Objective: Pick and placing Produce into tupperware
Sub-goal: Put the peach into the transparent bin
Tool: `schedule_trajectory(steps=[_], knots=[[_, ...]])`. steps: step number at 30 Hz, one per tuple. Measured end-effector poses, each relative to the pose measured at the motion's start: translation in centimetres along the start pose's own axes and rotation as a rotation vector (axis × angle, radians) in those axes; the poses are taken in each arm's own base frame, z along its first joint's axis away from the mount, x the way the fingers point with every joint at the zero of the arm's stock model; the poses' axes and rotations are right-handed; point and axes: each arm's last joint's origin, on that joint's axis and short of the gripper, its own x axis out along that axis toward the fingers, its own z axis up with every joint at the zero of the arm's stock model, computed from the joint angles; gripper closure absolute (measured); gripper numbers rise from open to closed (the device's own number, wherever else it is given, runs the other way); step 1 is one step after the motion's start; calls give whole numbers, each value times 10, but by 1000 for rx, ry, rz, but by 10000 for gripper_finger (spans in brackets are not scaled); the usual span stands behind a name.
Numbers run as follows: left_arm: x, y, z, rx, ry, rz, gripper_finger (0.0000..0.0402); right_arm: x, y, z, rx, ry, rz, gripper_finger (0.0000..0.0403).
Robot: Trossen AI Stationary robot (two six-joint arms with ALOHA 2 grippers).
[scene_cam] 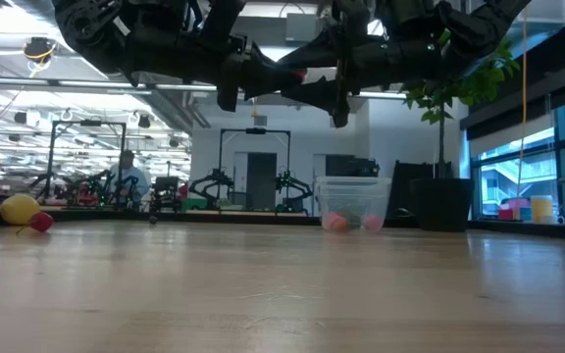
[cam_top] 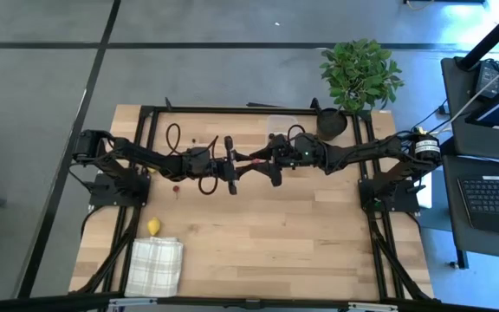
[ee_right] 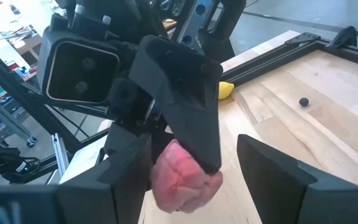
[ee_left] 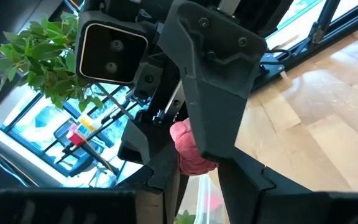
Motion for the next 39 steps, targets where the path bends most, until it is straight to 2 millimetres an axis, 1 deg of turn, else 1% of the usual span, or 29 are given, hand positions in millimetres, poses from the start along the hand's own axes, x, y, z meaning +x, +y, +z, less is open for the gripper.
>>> schedule_trajectory(steps=[4, 7, 10, 17, 20, 33, 36, 39], knots=[[0, 0, 0, 0, 0, 1, 308, 0, 0, 0, 12, 1, 0, 166], [0, 0, 0, 0, 0, 1, 308, 0, 0, 0, 23, 2, 0, 181], [0, 0, 0, 1, 2, 1, 308, 0, 0, 0, 23, 2, 1, 208], [0, 0, -1, 12, 7, 5, 308, 0, 0, 0, 26, 5, 0, 289], [0, 0, -1, 13, 8, 4, 308, 0, 0, -1, 15, 7, -1, 308], [0, 0, -1, 14, 18, 17, 306, 0, -1, -1, -1, 14, -6, 310], [0, 0, -1, -18, 19, 14, 287, 0, -2, -2, -24, 17, -24, 310], [0, -2, 0, -56, 16, 10, 249, 0, -3, -2, -47, 20, -43, 310]])
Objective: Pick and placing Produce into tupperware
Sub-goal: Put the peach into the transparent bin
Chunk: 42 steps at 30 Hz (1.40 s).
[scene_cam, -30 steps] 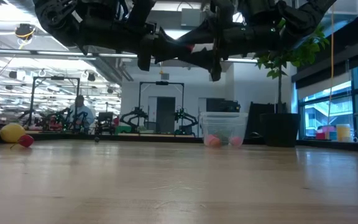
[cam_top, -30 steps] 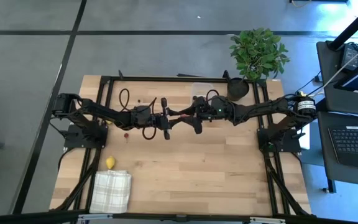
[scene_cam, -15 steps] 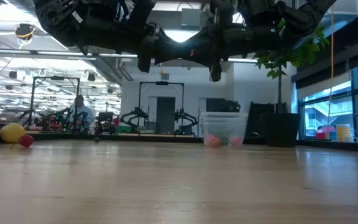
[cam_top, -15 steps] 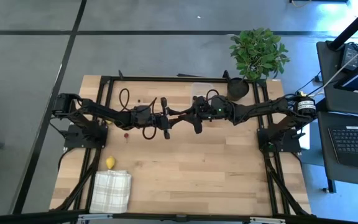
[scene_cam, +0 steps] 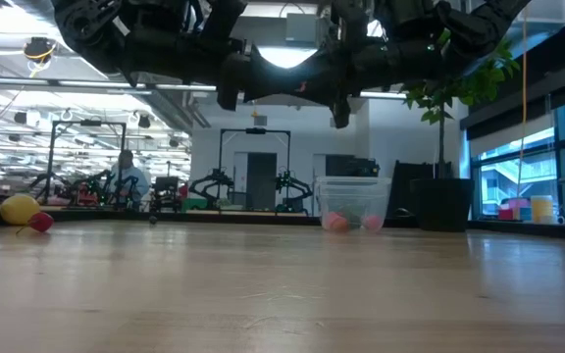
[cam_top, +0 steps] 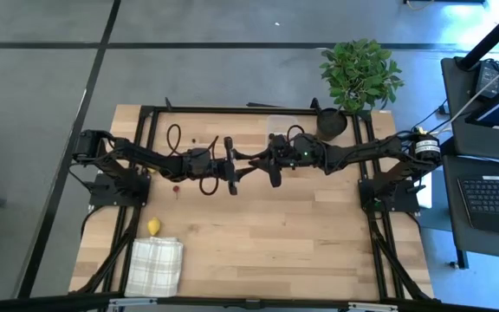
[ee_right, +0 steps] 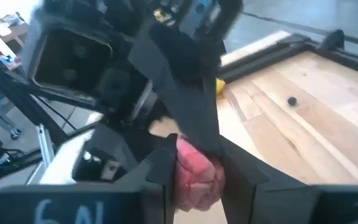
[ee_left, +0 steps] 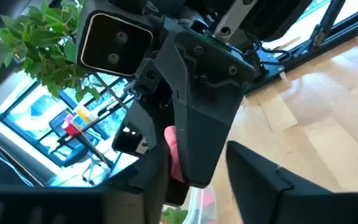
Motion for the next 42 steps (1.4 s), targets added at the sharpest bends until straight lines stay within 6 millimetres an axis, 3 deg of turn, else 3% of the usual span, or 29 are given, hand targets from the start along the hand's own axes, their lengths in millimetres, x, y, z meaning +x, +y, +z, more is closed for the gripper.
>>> schedule_trajectory(steps=[4, 8, 15, 22, 31, 42], knots=[[0, 1, 0, -28, 6, 27, 201, -1, -8, 0, -5, 13, -37, 311], [0, 4, -2, -126, 66, 117, 180, -5, -25, 0, -5, 51, -101, 313], [-1, 0, -15, -233, 212, 135, 176, -12, -60, 13, 6, 230, -277, 325], [-3, -2, -25, -284, 304, 113, 176, -21, -76, 36, 3, 395, -477, 326], [-4, -4, -29, -308, 341, 102, 176, -36, -98, 27, 61, 470, -561, 326], [-4, -4, -29, -310, 342, 101, 176, -36, -100, 28, 58, 450, -560, 309]])
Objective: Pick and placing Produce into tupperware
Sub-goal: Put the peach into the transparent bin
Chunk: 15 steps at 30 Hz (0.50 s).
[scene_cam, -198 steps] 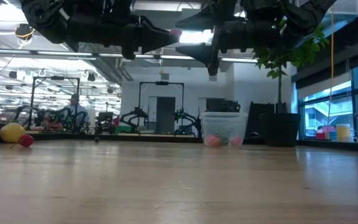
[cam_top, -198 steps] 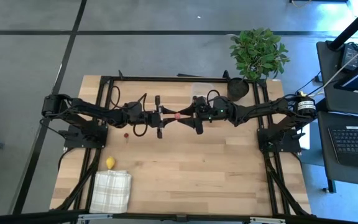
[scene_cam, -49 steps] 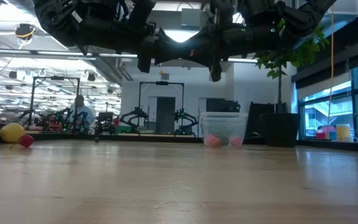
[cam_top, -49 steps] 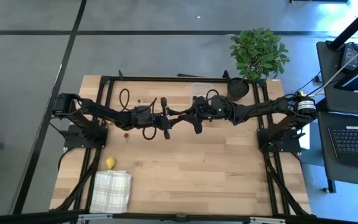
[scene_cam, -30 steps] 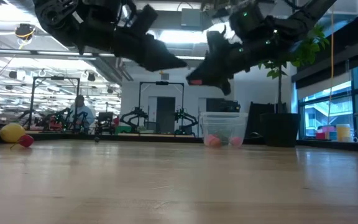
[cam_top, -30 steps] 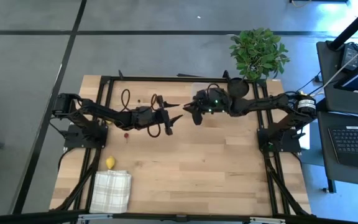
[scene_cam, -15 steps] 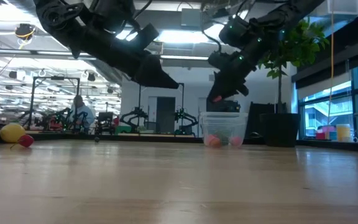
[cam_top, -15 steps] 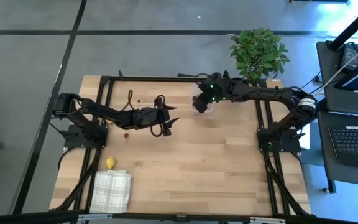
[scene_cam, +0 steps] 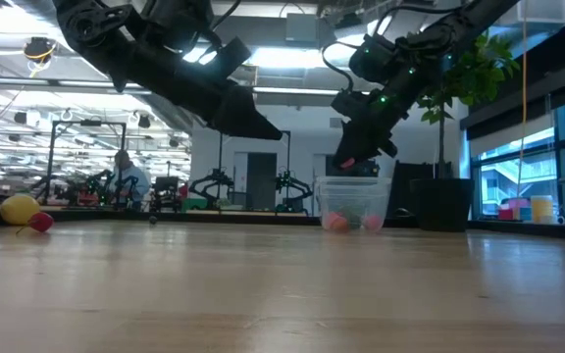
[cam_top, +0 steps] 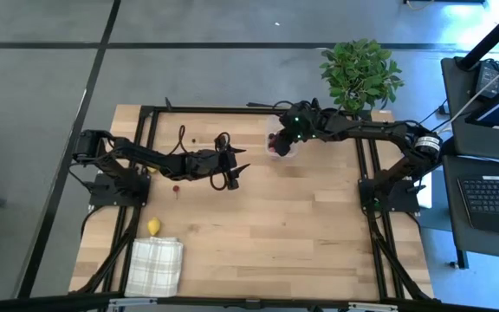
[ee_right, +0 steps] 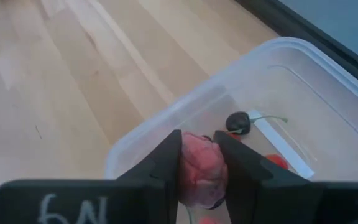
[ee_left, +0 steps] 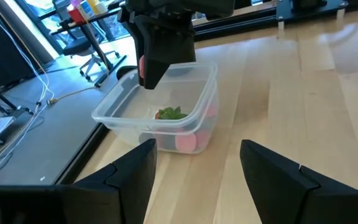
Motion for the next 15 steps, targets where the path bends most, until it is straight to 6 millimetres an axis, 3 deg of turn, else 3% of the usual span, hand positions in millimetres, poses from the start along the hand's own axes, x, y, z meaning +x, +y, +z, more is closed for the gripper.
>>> schedule_trajectory(steps=[15], knots=[[0, 0, -2, 10, 19, -4, 176, 0, -2, 0, 1, -15, -48, 301]])
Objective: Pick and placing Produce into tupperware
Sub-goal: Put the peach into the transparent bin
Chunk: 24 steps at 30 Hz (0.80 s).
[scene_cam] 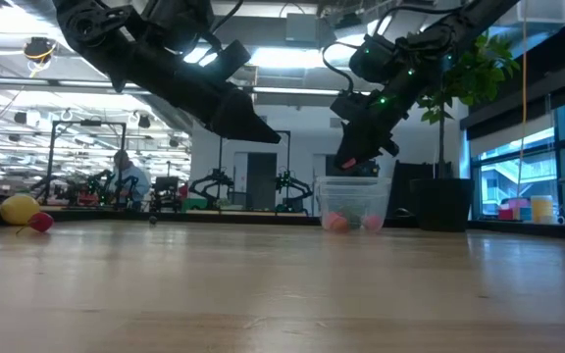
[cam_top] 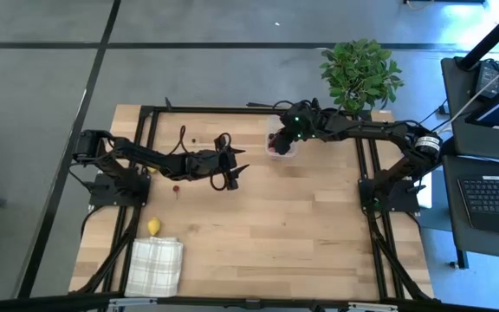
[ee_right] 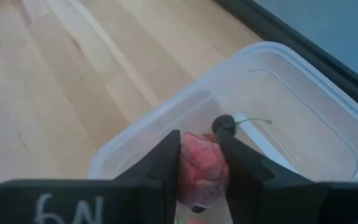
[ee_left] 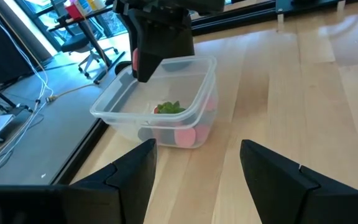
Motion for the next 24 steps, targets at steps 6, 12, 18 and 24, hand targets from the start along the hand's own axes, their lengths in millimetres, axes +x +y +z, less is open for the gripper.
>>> schedule_trajectory(steps=[6, 12, 18, 24], knots=[[0, 0, 0, 0, 0, 0, 176, 5, 0, -2, 5, 16, -4, 301], [0, 0, 0, 0, 1, 0, 176, 27, -3, -14, 4, 83, -19, 301], [0, 0, 0, 2, 3, -1, 176, 39, -4, -19, 4, 102, -24, 301], [0, 0, 0, 2, 4, -1, 176, 40, -4, -20, 4, 108, -25, 301]])
